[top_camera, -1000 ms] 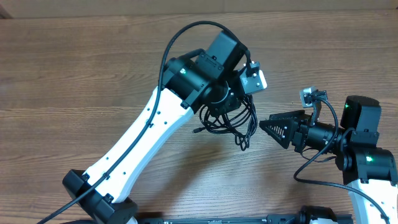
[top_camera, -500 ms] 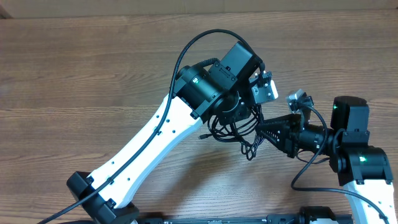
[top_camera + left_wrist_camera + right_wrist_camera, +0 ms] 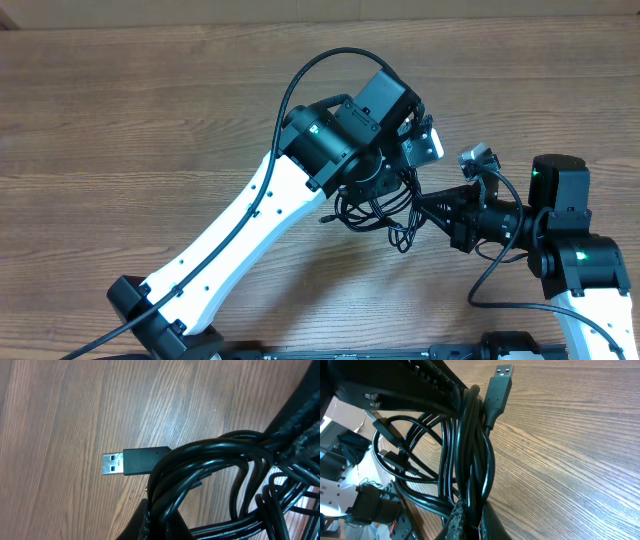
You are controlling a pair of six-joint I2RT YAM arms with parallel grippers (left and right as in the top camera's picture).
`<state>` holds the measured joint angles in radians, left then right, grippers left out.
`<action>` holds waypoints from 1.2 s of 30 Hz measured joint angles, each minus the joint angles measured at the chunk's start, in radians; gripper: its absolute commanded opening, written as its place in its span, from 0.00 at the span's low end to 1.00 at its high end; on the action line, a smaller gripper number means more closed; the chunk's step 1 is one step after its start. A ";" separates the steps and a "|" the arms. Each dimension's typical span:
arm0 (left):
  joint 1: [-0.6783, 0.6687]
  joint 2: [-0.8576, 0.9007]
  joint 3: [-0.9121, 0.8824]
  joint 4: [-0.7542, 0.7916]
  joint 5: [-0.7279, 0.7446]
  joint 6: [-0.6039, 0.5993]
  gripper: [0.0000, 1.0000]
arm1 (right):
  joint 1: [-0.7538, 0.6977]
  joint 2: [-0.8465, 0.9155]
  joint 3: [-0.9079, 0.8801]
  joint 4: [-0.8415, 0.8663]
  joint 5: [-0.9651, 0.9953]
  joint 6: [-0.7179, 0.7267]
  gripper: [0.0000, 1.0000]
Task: Untangle cables
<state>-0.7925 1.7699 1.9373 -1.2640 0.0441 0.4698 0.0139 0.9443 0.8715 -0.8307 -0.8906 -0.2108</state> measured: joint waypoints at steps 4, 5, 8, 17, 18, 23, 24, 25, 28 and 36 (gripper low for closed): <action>-0.007 0.000 0.000 -0.002 -0.053 -0.063 0.04 | 0.000 0.000 0.000 0.010 0.000 -0.001 0.04; -0.007 0.000 0.000 -0.003 -0.065 -0.084 0.04 | 0.001 0.000 0.000 0.016 0.000 0.000 0.04; -0.004 0.000 0.000 -0.005 -0.115 -0.152 0.04 | 0.002 0.000 0.000 0.019 -0.001 -0.003 0.04; 0.085 0.000 0.000 -0.001 -0.209 -0.261 0.04 | 0.008 0.000 0.000 0.014 -0.022 -0.011 0.04; 0.088 0.000 0.000 0.000 -0.212 -0.264 0.04 | 0.007 0.000 0.000 0.014 -0.022 -0.011 0.04; 0.085 0.000 0.000 0.000 -0.224 -0.271 0.04 | 0.008 0.000 0.000 0.014 -0.023 -0.013 0.28; 0.086 0.000 0.000 0.000 -0.225 -0.272 0.04 | 0.008 0.000 0.000 0.012 -0.023 -0.019 0.50; 0.086 0.000 0.000 -0.001 -0.225 -0.268 0.04 | 0.007 0.000 0.000 0.009 -0.025 -0.014 0.62; 0.087 0.000 0.000 -0.001 -0.210 -0.234 0.04 | 0.007 0.000 0.000 0.008 -0.026 -0.019 0.75; 0.087 0.000 0.000 -0.023 -0.173 -0.115 0.04 | 0.008 0.000 0.000 0.009 -0.015 -0.026 0.84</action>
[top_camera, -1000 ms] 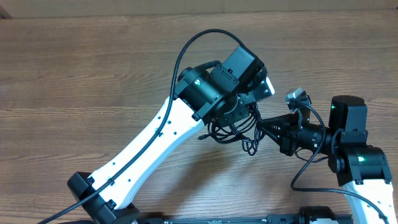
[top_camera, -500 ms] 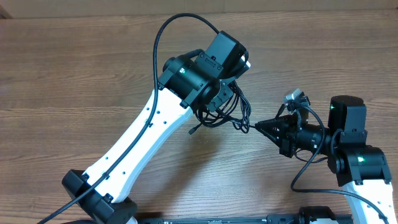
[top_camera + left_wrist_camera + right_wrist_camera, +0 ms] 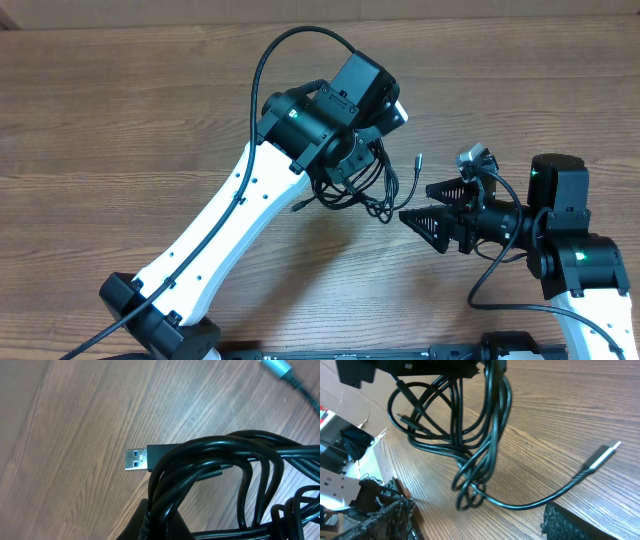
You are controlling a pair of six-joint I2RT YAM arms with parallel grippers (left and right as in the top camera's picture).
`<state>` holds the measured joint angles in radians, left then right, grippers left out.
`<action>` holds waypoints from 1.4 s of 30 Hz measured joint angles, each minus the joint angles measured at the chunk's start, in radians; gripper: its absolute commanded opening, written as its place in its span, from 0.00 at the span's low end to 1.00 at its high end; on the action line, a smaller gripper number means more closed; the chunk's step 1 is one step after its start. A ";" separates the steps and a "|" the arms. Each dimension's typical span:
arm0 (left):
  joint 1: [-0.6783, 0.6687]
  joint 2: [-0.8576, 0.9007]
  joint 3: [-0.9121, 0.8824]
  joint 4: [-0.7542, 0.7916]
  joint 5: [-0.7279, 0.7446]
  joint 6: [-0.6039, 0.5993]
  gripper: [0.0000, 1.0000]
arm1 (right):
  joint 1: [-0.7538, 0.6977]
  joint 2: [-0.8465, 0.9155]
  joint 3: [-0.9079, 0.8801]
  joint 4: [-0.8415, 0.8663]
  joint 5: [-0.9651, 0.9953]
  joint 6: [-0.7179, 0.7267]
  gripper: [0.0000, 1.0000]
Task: Untangle cables
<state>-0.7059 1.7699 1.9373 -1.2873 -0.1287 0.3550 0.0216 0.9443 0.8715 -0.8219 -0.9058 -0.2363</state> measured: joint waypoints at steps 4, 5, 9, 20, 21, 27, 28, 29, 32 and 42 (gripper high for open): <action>0.000 0.000 0.000 -0.027 0.048 0.092 0.04 | 0.000 0.000 0.000 0.011 0.007 0.000 0.81; 0.000 0.000 0.000 -0.030 0.070 0.118 0.04 | 0.000 0.000 0.000 0.018 0.008 0.000 0.80; 0.000 0.000 0.000 -0.018 0.153 0.189 0.04 | 0.000 0.000 0.000 0.029 0.013 -0.002 0.72; 0.000 0.000 0.000 0.008 0.310 0.230 0.04 | 0.000 0.000 0.000 0.028 0.016 -0.039 0.44; 0.000 0.000 0.000 0.008 0.317 0.230 0.04 | 0.000 0.000 0.000 0.028 0.015 -0.041 0.42; -0.001 0.000 0.000 0.010 0.339 0.232 0.04 | 0.000 0.000 0.000 0.027 0.015 -0.050 0.14; -0.001 0.000 0.000 0.010 0.340 0.232 0.04 | 0.000 0.000 0.000 0.026 0.014 -0.048 0.09; -0.001 0.000 0.000 0.013 0.341 0.232 0.04 | 0.001 0.000 0.000 0.027 0.012 -0.049 0.06; -0.001 0.000 0.000 0.017 0.343 0.231 0.04 | 0.001 0.000 0.001 0.027 0.012 -0.050 0.04; -0.001 0.000 0.000 0.029 0.339 0.215 0.04 | 0.001 0.000 0.001 0.025 0.016 -0.052 0.04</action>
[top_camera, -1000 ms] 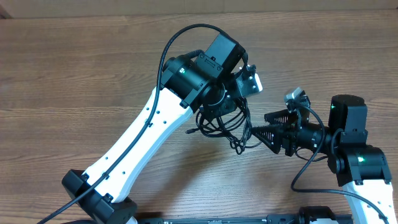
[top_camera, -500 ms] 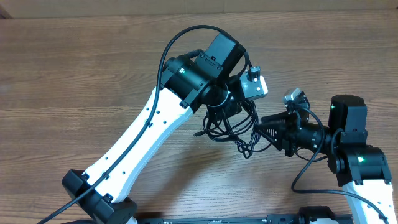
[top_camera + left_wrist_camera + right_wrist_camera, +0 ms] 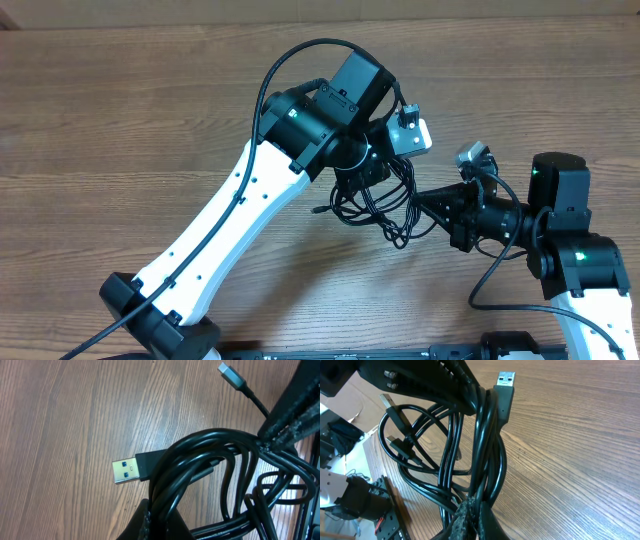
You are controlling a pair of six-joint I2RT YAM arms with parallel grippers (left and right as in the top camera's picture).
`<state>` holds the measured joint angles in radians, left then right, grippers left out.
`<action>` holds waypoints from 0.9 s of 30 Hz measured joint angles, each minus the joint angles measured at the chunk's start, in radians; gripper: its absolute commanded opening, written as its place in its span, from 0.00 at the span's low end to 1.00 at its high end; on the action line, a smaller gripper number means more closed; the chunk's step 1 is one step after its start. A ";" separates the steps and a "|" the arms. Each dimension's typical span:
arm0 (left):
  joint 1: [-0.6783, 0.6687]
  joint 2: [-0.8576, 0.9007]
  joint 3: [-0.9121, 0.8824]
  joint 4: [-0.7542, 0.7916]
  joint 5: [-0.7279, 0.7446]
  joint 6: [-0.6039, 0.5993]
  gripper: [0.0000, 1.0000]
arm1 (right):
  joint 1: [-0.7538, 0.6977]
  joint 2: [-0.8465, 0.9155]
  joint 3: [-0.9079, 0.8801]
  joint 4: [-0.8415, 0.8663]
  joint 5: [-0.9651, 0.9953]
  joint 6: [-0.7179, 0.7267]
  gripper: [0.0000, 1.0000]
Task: Untangle cables
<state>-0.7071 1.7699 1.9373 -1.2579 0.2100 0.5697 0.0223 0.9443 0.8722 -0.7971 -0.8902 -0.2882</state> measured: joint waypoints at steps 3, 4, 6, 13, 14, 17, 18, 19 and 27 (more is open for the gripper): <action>0.000 0.000 0.000 0.014 -0.047 -0.055 0.04 | 0.000 0.000 0.000 0.000 0.004 0.012 0.04; 0.000 0.000 0.000 0.019 -0.072 -0.082 0.04 | 0.000 0.000 0.000 0.000 0.006 0.019 0.04; -0.001 0.000 0.000 0.025 -0.137 -0.150 0.04 | 0.000 0.000 0.000 0.002 0.011 0.034 0.04; 0.022 0.000 0.000 0.032 -0.319 -0.332 0.04 | 0.000 0.000 0.000 0.001 0.084 0.132 0.04; 0.027 0.000 0.000 0.032 -0.334 -0.351 0.04 | 0.000 0.000 0.000 0.000 0.087 0.137 0.04; 0.029 0.000 0.000 0.032 -0.349 -0.367 0.04 | 0.000 0.000 0.000 0.005 0.113 0.173 0.18; 0.028 0.000 0.000 0.032 -0.348 -0.365 0.04 | 0.000 0.000 0.000 0.005 0.116 0.177 0.33; 0.028 0.000 0.000 0.032 -0.338 -0.357 0.04 | 0.000 0.000 0.000 0.006 0.122 0.183 0.43; 0.028 0.000 0.000 -0.003 -0.099 -0.151 0.04 | 0.000 0.000 0.000 0.011 0.136 0.172 0.60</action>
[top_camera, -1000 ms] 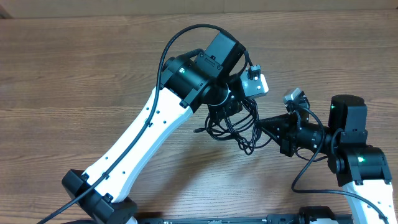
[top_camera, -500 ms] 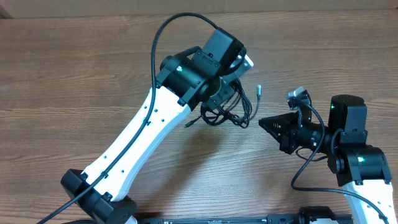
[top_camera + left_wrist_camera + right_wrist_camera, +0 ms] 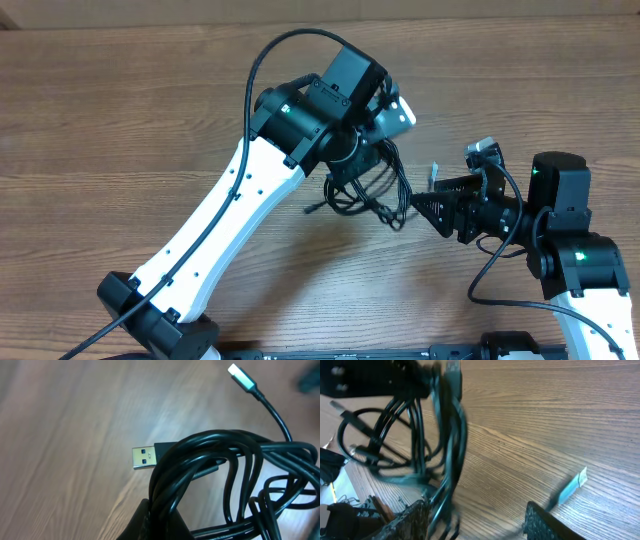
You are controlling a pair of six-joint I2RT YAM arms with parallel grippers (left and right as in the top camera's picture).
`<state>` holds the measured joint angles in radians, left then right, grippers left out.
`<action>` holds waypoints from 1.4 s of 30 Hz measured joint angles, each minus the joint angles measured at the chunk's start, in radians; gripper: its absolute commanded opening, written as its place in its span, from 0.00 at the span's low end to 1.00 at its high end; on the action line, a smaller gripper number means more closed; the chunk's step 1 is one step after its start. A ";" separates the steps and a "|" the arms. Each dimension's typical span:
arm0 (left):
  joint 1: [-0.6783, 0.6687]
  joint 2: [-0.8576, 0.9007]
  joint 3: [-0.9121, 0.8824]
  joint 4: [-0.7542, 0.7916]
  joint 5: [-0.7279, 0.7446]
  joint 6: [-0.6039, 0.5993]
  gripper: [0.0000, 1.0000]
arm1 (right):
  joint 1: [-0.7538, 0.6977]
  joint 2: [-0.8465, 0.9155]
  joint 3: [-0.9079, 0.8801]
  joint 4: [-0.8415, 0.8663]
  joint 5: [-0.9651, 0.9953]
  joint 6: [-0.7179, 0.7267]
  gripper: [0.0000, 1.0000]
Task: Untangle cables
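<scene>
A tangled bundle of black cables (image 3: 365, 188) hangs from my left gripper (image 3: 352, 165), which is shut on it. In the left wrist view the fingers (image 3: 161, 522) pinch several strands, a USB-A plug (image 3: 145, 457) sticks out to the left, and a silver-tipped plug (image 3: 241, 375) trails off at the top right. My right gripper (image 3: 425, 203) stands open just right of the bundle. In the right wrist view its fingers (image 3: 402, 520) are spread wide, the blurred cables (image 3: 445, 455) hang by the left finger, and the silver plug (image 3: 573, 485) lies near the right finger.
The wooden table (image 3: 120, 110) stretches around both arms. The left arm's white link (image 3: 215, 240) crosses the near left. The right arm's base (image 3: 575, 255) sits at the near right.
My right gripper was shut on the bundle's strands and is now open, drawn a little back to the right. The left gripper still holds the bundle, shifted slightly toward the far side.
Both grippers were first shut on the bundle. Then the right one was open and apart while the left held the bundle farther left. After that the right was shut on the strands again, and now it has let go once more.
</scene>
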<state>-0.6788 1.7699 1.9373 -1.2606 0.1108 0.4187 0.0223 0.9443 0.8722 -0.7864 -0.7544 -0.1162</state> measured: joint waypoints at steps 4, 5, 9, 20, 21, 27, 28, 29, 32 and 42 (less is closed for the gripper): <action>0.000 0.000 0.000 -0.007 0.101 0.072 0.04 | 0.000 0.000 0.000 0.001 0.000 -0.008 0.59; 0.000 0.000 0.000 -0.007 0.114 0.080 0.04 | 0.000 0.000 0.000 0.001 -0.001 -0.010 0.58; 0.000 0.000 0.000 -0.001 0.161 0.106 0.04 | 0.000 0.000 0.000 0.001 -0.001 -0.015 0.51; 0.000 0.000 0.000 0.021 0.229 0.113 0.04 | 0.001 0.001 0.002 0.000 -0.008 -0.016 0.04; 0.000 0.000 0.000 0.021 0.230 0.113 0.04 | 0.001 0.003 0.002 0.000 -0.009 -0.017 0.04; 0.000 0.000 0.000 0.023 0.229 0.113 0.04 | 0.001 0.028 0.002 0.000 -0.013 -0.019 0.04; 0.000 0.000 0.000 0.023 0.222 0.113 0.04 | 0.001 0.029 0.002 0.001 -0.015 -0.020 0.04; 0.000 0.000 0.000 0.023 0.211 0.110 0.04 | 0.002 0.029 0.002 0.001 -0.015 -0.019 0.04; -0.002 0.000 0.000 0.024 0.158 0.079 0.04 | 0.005 0.029 0.002 0.002 -0.015 -0.018 0.04; -0.007 0.000 0.000 0.027 -0.234 -0.220 0.04 | 0.005 0.034 0.002 0.001 -0.004 -0.014 0.04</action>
<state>-0.6857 1.7699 1.9373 -1.2335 -0.1230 0.1982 0.0269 0.9783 0.8742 -0.7856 -0.7582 -0.1307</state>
